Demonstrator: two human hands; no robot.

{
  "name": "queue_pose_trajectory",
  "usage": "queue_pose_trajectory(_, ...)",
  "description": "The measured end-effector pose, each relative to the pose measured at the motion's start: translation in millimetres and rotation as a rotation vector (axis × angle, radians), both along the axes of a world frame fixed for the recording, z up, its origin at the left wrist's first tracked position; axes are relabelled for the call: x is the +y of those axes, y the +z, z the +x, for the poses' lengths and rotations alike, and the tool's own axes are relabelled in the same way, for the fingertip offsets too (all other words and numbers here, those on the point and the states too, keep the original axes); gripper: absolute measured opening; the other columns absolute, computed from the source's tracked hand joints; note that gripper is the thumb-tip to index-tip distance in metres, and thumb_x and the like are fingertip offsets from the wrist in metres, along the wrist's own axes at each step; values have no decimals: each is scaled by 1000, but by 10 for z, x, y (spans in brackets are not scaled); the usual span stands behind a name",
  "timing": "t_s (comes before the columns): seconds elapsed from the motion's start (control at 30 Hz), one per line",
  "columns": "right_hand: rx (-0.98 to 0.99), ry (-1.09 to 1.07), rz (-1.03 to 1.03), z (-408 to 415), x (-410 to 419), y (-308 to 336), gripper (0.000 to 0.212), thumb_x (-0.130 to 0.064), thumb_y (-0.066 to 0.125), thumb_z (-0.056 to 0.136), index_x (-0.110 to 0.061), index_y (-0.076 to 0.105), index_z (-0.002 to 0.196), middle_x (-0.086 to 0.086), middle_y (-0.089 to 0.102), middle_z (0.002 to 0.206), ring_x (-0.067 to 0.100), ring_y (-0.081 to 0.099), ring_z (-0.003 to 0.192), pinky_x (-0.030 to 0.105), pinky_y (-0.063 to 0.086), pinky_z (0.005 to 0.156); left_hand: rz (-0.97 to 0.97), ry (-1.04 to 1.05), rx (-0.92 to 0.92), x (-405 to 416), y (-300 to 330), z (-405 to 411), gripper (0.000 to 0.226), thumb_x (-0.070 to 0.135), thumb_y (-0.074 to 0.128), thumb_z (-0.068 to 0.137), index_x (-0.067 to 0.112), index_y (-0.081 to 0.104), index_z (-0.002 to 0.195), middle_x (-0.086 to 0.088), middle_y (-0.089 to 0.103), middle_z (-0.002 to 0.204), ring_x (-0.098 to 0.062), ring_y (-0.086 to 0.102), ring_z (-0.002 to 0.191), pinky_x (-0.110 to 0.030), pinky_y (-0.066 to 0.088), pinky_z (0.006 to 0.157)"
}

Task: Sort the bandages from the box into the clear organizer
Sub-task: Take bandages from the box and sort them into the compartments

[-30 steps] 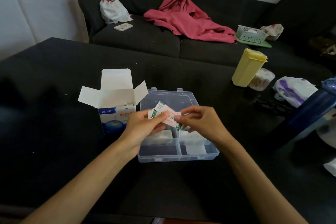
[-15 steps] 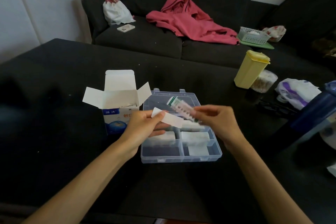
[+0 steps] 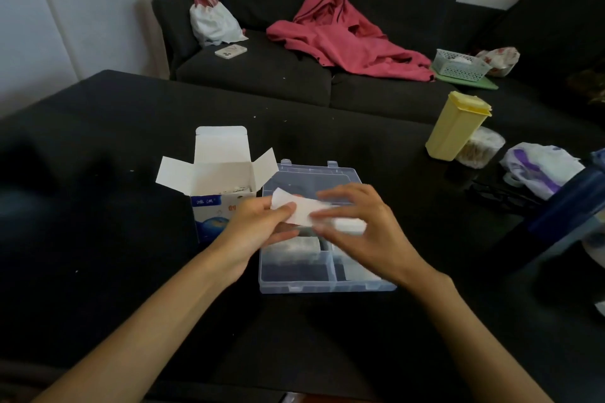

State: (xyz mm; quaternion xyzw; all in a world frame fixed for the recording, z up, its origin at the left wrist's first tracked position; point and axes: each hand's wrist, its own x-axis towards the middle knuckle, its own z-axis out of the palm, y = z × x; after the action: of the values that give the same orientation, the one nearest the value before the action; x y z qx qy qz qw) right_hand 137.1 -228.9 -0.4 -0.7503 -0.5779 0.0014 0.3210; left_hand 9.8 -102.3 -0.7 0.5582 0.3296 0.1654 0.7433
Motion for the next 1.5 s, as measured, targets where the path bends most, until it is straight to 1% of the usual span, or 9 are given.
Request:
queue_pose_trajectory(0.1, 659, -90, -3, 27, 38, 82, 29, -47, 55, 84, -48, 52, 113, -26, 50, 112, -5, 52, 101, 15, 49, 79, 125, 7, -5, -11, 37, 39, 6, 18, 56, 92, 21, 60, 95, 4, 66, 91, -8, 67, 78, -15, 56, 63)
queue_pose_trajectory(0.17, 780, -126, 37, 70, 72, 93, 27, -36, 58, 87, -42, 55, 113, -22, 56, 105, 0, 58, 93, 14, 53, 68, 234, -8, 21, -8, 41, 68, 14, 22, 55, 93, 20, 60, 106, 4, 65, 99, -9, 64, 88, -11, 54, 63)
queue_pose_trajectory(0.33, 701, -105, 64, 84, 85, 76, 17, -13, 67, 83, -25, 70, 94, -9, 68, 85, 0, 65, 76, 15, 53, 67, 447, -105, 29, 54, 18, 21, 21, 21, 57, 93, 20, 64, 112, 7, 67, 99, -4, 62, 91, -11, 51, 69)
queue_pose_trajectory(0.67, 286, -319, 7, 619, -140, 94, 20, -8, 59, 89, -12, 68, 107, -4, 64, 99, 2, 58, 85, 9, 47, 64, 762, -159, 68, 307, -81, -101, 24, 16, 61, 89, 24, 61, 112, 15, 64, 100, 6, 58, 94, -6, 44, 78)
queue_pose_trajectory(0.77, 286, -297, -78, 692, -147, 1, 19, -9, 59, 88, -13, 68, 104, -3, 65, 99, 3, 59, 87, 11, 47, 67, 859, -179, 77, 245, -88, 15, 25, 11, 58, 91, 21, 62, 114, 11, 65, 108, 2, 59, 99, -5, 43, 80)
queue_pose_trajectory(0.9, 330, -268, -108, 739, -105, -69, 18, -11, 61, 88, -13, 69, 104, -5, 65, 96, 0, 60, 84, 10, 48, 64, 1000, -251, 149, 120, -115, 249, 31, 12, 53, 94, 26, 59, 120, 9, 60, 124, -5, 52, 117, -24, 43, 98)
queue_pose_trajectory(1.13, 277, -279, -221, 777, -59, -198, 16, -9, 62, 87, -13, 72, 99, -3, 65, 94, 5, 59, 81, 13, 47, 68, 1453, -453, 334, -37, -163, 621, 36, 22, 43, 99, 31, 47, 133, 7, 47, 138, -13, 35, 128, -32, 29, 106)
queue_pose_trajectory(1.33, 307, -232, -242, 780, -52, -237, 15, -10, 63, 87, -14, 72, 98, -8, 63, 89, -1, 54, 71, 9, 40, 61, 1562, -485, 359, 6, -223, 732, 39, 21, 45, 98, 28, 44, 136, 5, 46, 138, -16, 36, 127, -33, 30, 105)
queue_pose_trajectory(1.5, 287, -254, -301, 849, -68, -249, 14, -13, 64, 86, -19, 72, 95, -3, 67, 100, 12, 60, 89, 21, 49, 77, 1628, -474, 361, 45, -222, 759, 39, 22, 45, 98, 27, 45, 136, 4, 45, 137, -16, 35, 126, -32, 30, 104)
